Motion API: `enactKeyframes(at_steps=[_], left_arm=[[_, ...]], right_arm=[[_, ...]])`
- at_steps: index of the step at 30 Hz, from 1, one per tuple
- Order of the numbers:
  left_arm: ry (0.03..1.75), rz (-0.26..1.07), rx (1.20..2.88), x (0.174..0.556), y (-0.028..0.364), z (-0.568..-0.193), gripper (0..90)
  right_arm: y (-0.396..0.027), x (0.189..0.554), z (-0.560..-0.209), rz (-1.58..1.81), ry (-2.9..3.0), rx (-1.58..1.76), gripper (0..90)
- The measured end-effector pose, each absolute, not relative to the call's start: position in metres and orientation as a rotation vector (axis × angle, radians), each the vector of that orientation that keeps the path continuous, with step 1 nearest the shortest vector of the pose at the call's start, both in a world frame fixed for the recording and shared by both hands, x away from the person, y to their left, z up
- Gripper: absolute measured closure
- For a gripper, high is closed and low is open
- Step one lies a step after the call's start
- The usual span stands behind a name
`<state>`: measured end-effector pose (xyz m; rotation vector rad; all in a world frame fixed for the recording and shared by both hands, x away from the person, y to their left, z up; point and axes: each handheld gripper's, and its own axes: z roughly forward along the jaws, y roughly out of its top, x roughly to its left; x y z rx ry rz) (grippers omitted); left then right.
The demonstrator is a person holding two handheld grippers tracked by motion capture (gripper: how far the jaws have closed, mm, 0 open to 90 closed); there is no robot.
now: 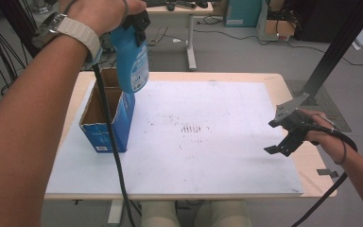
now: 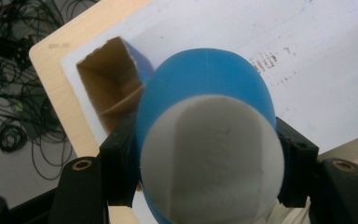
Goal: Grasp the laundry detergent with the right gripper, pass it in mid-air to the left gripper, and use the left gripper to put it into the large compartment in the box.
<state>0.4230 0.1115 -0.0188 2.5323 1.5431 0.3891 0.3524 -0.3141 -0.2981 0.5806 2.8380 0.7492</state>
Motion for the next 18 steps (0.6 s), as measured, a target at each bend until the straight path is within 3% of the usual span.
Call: enactKeyframes(at_steps=[18], left_arm=[[1.722,0.435,2.442,0.428,0.147,-0.028,37.5]], right_arm=[[-0.318,0.354,-0.304,0.77,2.828,0.588,3.0]])
